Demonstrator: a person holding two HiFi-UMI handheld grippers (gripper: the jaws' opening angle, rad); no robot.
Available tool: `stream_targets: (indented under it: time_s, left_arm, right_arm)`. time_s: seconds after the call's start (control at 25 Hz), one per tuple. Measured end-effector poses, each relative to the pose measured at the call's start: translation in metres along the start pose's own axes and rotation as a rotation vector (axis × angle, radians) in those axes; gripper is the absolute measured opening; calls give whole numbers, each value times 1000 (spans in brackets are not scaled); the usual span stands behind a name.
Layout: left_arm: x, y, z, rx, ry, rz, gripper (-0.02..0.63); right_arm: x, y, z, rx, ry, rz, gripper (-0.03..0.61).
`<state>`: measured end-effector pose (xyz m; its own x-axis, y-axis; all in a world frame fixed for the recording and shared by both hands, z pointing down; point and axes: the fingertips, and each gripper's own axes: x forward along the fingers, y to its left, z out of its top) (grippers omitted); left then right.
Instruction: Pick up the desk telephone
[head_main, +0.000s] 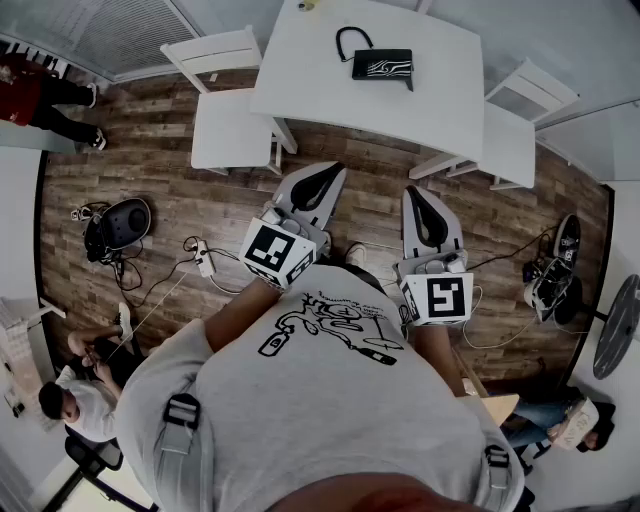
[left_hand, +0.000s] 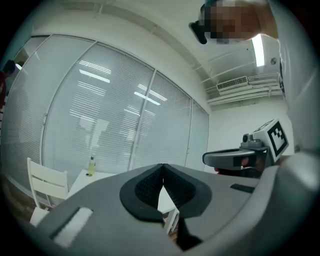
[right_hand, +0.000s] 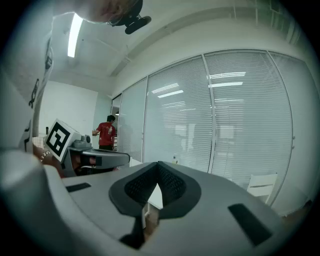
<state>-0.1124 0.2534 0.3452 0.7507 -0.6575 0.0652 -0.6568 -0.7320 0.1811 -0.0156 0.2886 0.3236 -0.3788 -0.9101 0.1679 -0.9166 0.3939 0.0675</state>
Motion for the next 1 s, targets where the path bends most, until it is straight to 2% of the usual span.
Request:
stream_targets:
  time_s: [0.24, 0.48, 0.8, 1.0]
  left_arm:
    - [-13, 31, -1, -7, -8, -2, 5]
    - [-17, 59, -6, -24, 4, -1, 5]
    - [9, 73, -7, -47, 1, -19, 5]
    - [50, 75, -11, -42, 12, -30, 5]
  right_arm:
    - [30, 34, -1, -10, 3, 22, 5]
    - [49, 52, 14, 15, -37, 40, 6]
    - [66, 24, 11, 23, -43, 5, 6]
    - [78, -18, 0, 29, -42, -17, 6]
